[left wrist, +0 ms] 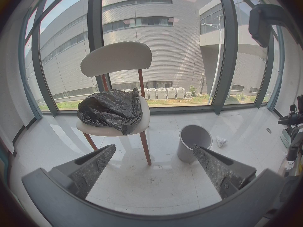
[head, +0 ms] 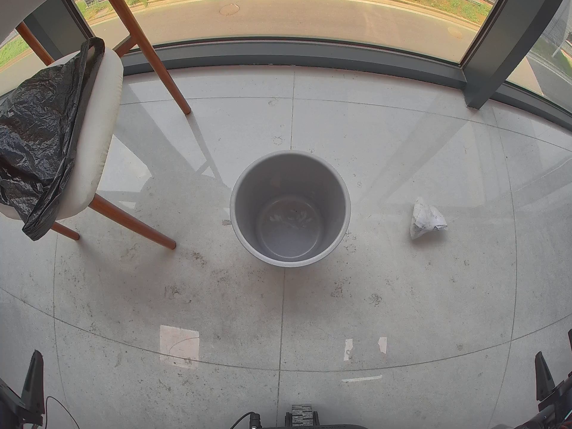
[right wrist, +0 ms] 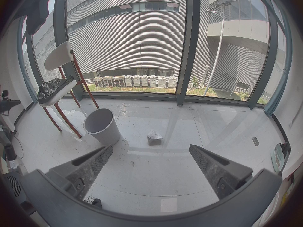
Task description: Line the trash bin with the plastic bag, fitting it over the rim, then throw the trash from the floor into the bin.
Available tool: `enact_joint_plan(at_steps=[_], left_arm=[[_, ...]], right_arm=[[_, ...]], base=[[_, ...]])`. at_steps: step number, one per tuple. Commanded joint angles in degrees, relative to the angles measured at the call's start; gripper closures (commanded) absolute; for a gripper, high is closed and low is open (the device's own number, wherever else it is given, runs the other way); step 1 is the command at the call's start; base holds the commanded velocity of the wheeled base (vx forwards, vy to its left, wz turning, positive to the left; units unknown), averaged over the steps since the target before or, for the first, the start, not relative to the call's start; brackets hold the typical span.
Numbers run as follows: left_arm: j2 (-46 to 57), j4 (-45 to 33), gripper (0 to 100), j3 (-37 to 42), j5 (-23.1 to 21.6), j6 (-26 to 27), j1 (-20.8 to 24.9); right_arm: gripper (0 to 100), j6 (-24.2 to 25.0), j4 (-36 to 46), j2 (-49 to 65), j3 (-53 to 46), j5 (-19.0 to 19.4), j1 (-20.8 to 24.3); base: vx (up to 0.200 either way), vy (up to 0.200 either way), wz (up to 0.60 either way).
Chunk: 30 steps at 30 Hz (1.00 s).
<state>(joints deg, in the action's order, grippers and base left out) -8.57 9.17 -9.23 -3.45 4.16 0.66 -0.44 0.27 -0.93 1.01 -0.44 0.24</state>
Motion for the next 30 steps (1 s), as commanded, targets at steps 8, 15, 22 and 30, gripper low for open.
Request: enact_joint_plan(at_steps=[8,15,22,30], left_arm=[[-48.03,2.79,0,-32.61,-0.15,-3.81,-2.59],[-63.59,2.61,0,-48.78,-2.70,-5.39,-8.66],[-74.84,1.47,0,-58.27,-3.67,-5.74,-11.38],[-84.51,0.59,0,-69.35,-3.05,-10.84,-12.08]], right_arm=[[0,0.09,-0.09,0.84,-1.01,0.00,0.11],[0,0.00,-0.09,0.84,-1.01,0.09,0.11],[0,0.09,-0.09,0.84,-1.01,0.09,0.11],[0,0.18,-0.09,0.84,-0.92,0.09,0.11]], base=[[0.000,0.000,0.00],[0.000,0.000,0.00],[0.000,0.000,0.00],[0.000,0.000,0.00]])
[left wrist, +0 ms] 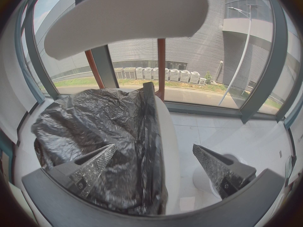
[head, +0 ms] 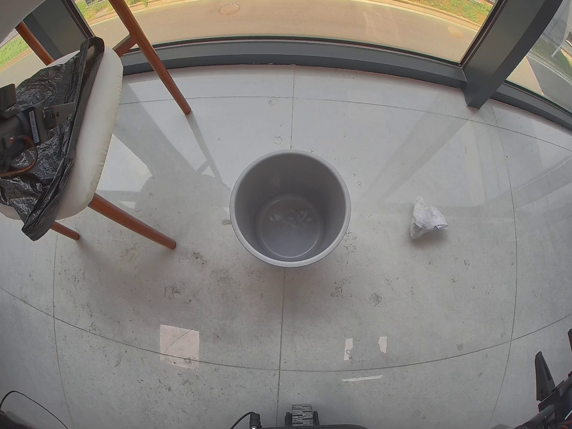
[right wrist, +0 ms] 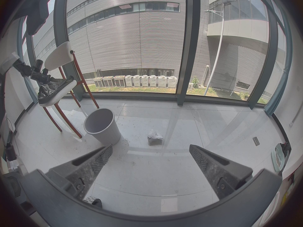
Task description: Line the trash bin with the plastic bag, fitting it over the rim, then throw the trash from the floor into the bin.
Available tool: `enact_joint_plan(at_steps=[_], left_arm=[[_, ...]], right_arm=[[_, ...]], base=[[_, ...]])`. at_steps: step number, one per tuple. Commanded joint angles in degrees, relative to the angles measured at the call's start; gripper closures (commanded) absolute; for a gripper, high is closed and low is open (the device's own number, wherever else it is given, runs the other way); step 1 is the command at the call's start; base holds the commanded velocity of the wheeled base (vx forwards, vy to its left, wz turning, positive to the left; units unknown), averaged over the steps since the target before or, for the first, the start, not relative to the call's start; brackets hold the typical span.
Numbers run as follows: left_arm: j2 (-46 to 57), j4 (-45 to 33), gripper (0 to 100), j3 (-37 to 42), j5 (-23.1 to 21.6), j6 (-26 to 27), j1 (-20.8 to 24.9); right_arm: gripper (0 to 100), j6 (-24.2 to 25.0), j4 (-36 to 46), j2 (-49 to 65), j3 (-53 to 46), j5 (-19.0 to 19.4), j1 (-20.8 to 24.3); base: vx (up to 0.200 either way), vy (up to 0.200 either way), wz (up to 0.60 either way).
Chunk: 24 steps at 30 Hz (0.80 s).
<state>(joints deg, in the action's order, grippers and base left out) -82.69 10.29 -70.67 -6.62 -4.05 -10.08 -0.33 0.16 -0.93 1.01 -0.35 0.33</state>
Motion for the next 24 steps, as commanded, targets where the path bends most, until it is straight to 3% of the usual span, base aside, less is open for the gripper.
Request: enact_joint_plan(at_steps=[1,8,14,24], left_arm=[[-11.18,-1.06,0,-9.14,0.12,-2.63,-1.34],[-14.78,-4.66,0,-15.64,-0.06,-2.72,0.33],[-14.96,-4.75,0,-15.46,0.12,-2.72,3.23],[-15.05,-4.75,0,-15.20,0.38,-2.28,2.79]], right_arm=[[0,0.07,0.02,0.84,-1.01,0.00,0.02],[0,0.15,0.02,0.84,-1.01,0.00,0.02],[0,0.15,0.02,0.84,-1.01,-0.09,0.02],[0,0.24,0.02,0.84,-1.01,-0.09,0.02]], base=[[0.000,0.000,0.00],[0.000,0.000,0.00],[0.000,0.000,0.00],[0.000,0.000,0.00]])
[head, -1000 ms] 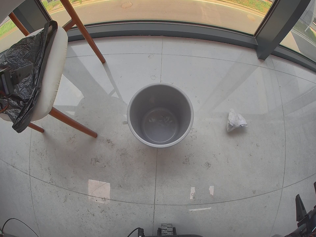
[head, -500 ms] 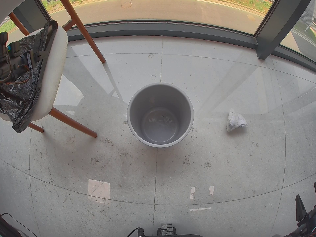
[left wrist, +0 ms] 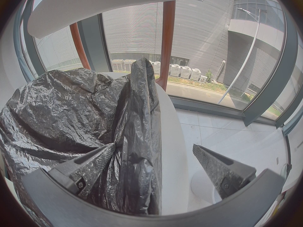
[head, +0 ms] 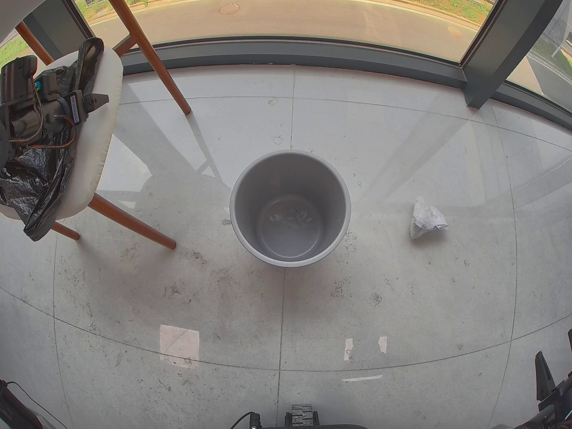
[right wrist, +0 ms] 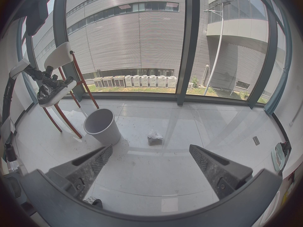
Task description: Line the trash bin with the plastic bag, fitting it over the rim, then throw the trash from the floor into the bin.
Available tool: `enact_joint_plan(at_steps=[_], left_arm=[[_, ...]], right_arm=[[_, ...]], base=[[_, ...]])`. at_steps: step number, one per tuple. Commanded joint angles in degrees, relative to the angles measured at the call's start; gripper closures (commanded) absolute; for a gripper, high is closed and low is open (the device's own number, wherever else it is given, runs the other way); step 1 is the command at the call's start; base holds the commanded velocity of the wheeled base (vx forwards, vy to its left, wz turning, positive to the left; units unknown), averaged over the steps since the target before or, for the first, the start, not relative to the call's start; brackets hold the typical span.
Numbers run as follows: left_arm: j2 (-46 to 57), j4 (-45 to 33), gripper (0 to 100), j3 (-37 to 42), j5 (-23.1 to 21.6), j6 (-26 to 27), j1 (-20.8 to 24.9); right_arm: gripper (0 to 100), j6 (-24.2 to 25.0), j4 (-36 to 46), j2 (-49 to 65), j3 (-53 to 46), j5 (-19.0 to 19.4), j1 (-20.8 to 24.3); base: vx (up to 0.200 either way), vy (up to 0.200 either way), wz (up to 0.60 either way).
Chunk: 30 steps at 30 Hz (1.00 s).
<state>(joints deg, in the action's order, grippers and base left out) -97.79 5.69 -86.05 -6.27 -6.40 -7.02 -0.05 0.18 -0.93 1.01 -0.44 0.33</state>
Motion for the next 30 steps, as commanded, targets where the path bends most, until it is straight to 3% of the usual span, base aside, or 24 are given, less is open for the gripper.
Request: enact_joint_plan(at_steps=[1,2,12,16,18,19,20,23,26,28,29,30], left_arm=[[0.06,-0.24,0,0.27,0.03,0.07,-0.36],[0.06,-0.16,100,0.36,0.03,0.07,-0.36],[1.20,0.02,100,4.75,0.03,-0.46,-0.71],[7.79,-0.16,100,5.81,-1.91,-5.38,-3.35],[9.81,0.02,100,5.99,-7.18,-9.07,-5.63],[9.99,0.02,100,5.99,-7.62,-9.33,-5.90],[12.54,0.02,100,6.25,-15.09,-14.08,-9.06],[14.65,0.37,100,6.78,-22.21,-21.81,-10.73],[15.44,0.55,100,7.13,-23.88,-32.36,-10.20],[15.88,1.34,100,7.04,-27.31,-38.51,-8.36],[16.23,2.22,100,7.39,-30.03,-40.80,-7.22],[16.23,2.22,100,7.39,-30.03,-40.80,-7.22]], right_arm=[[0,-0.04,-0.01,0.84,-1.01,0.00,0.02],[0,-0.04,-0.01,0.84,-1.01,0.00,0.02],[0,-0.04,-0.01,0.84,-1.01,0.00,0.02],[0,0.05,-0.01,0.84,-1.01,-0.09,0.02],[0,0.05,-0.01,0.84,-1.01,-0.09,0.02],[0,0.05,-0.01,0.84,-1.01,-0.09,0.02],[0,0.05,-0.01,0.84,-1.01,-0.09,0.02],[0,-0.04,-0.01,0.84,-1.01,-0.09,0.02],[0,-0.04,-0.01,0.84,-1.01,-0.09,0.02],[0,-0.04,-0.01,0.84,-1.01,-0.09,0.02],[0,-0.04,-0.01,0.84,-1.01,-0.09,0.02],[0,-0.04,-0.01,0.84,-1.01,-0.09,0.02]], base=[[0.000,0.000,0.00],[0.000,0.000,0.00],[0.000,0.000,0.00],[0.000,0.000,0.00],[0.000,0.000,0.00],[0.000,0.000,0.00],[0.000,0.000,0.00],[0.000,0.000,0.00],[0.000,0.000,0.00],[0.000,0.000,0.00],[0.000,0.000,0.00],[0.000,0.000,0.00]])
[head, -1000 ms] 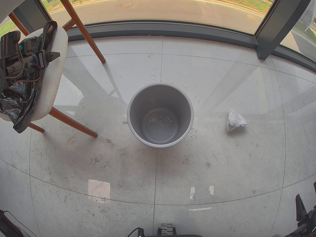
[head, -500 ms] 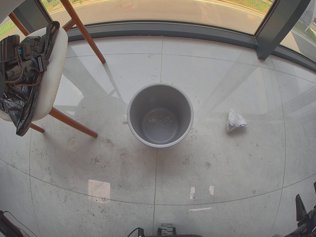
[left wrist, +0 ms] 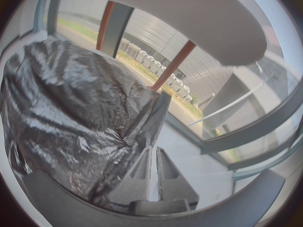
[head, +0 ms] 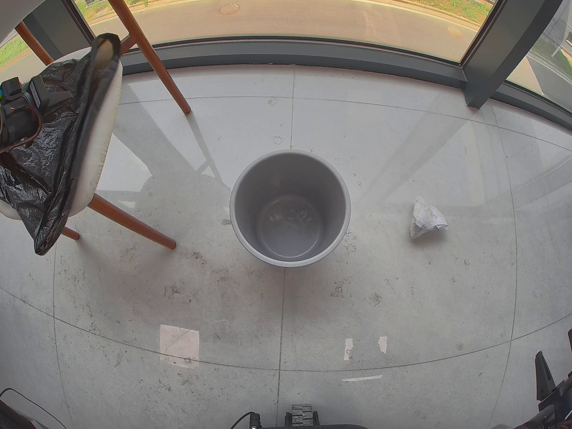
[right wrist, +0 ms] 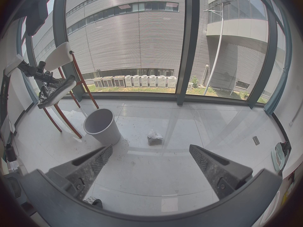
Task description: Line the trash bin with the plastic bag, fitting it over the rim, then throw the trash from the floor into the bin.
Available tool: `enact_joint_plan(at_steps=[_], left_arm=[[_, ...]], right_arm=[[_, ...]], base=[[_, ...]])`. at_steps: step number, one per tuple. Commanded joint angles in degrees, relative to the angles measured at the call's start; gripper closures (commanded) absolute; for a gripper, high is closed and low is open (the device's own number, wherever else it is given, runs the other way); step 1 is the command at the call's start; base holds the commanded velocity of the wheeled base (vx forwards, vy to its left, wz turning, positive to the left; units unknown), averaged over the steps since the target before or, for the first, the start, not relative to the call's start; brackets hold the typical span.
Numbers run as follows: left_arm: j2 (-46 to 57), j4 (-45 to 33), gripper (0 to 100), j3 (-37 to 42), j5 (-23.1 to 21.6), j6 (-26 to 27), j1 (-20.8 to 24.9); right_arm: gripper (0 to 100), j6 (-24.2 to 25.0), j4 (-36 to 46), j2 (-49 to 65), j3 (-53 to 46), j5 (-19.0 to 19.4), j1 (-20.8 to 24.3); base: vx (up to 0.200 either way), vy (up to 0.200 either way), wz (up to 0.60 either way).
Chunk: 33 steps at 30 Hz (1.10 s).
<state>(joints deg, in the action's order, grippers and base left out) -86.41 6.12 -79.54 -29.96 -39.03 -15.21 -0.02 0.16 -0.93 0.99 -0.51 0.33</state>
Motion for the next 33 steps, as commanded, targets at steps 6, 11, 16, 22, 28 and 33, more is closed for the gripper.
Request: enact_joint_plan(at_steps=[6,11,16,22,28,33], left_arm=[[5.11,12.07,100,9.06,-13.98,-12.03,1.33],[5.46,14.71,100,14.24,-13.19,-2.98,-2.01],[5.64,11.19,100,13.89,-10.29,12.32,-2.98],[8.01,-1.73,0,10.37,-5.37,27.61,-2.80],[7.31,-8.93,0,5.28,-0.45,30.68,-2.36],[5.28,-14.56,0,1.23,0.26,34.46,-1.66]], right_arm=[[0,0.02,0.02,0.84,-0.99,-0.02,0.02],[0,0.46,-0.07,0.84,-0.99,-0.19,-0.07],[0,0.46,-0.07,0.84,-0.99,-0.19,0.02],[0,0.46,-0.07,0.84,-0.99,-0.19,-0.07],[0,0.46,0.02,0.84,-0.99,-0.19,-0.07],[0,0.46,-0.07,0.84,-0.99,-0.19,0.02]], base=[[0.000,0.000,0.00],[0.000,0.000,0.00],[0.000,0.000,0.00],[0.000,0.000,0.00],[0.000,0.000,0.00],[0.000,0.000,0.00]])
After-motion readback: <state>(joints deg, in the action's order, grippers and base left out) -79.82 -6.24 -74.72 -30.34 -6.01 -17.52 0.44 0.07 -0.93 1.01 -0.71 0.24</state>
